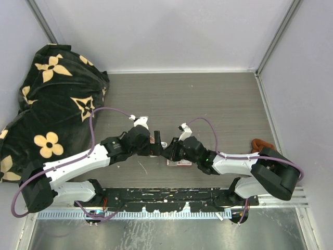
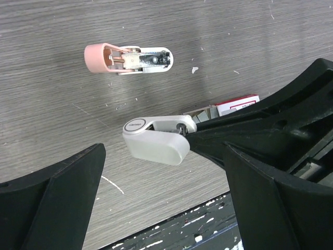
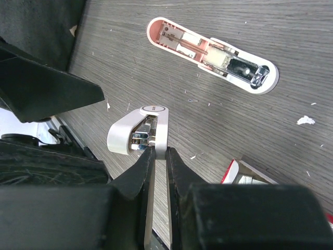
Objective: Load the staples into the stapler
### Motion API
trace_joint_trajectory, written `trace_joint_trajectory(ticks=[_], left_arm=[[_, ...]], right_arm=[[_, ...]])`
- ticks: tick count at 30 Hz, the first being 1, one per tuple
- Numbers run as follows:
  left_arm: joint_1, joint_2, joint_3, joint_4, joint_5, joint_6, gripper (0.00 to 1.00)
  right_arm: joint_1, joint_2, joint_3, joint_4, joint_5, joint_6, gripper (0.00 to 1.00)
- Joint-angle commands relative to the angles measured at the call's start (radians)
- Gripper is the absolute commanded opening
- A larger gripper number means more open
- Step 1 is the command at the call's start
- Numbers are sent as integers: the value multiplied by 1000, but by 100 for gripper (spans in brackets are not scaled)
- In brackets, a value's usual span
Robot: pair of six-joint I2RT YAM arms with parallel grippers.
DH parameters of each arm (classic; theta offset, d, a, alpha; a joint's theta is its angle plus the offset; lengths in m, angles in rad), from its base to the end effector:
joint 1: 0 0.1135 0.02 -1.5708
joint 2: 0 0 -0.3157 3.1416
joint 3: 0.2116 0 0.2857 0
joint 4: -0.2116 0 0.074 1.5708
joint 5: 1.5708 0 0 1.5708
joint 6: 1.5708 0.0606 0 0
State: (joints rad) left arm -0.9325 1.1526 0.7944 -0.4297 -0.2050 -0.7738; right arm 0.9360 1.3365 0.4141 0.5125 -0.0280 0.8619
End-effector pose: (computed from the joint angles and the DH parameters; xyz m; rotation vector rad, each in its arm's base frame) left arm 0.1699 -0.2083 0.2657 0.0893 2.4163 -0.5878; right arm 0.1686 0.2318 0.1805 -0.1009 2.1824 1.1404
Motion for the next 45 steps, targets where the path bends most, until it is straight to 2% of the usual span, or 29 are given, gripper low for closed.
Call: trace_joint_trajectory(ticks=[1,13,22,35,45], left_arm=[[13,37,3,76,5,-9,99],[21,90,-26,60,-44,14,99],[26,43,-77,-4,-104,20,97],[121,-28,-151,-30,-102,44,98],[184,-70,-190,-77,-107,45,100]], right_arm=[[19,8,50,39,45,-24,1],[24,14,45,21,67,-20,1],[24,-5,37,-20,103,-19,1],[-1,-43,10,-80,129,-5,1],[-54,-63,-29,-71,72,42,0]])
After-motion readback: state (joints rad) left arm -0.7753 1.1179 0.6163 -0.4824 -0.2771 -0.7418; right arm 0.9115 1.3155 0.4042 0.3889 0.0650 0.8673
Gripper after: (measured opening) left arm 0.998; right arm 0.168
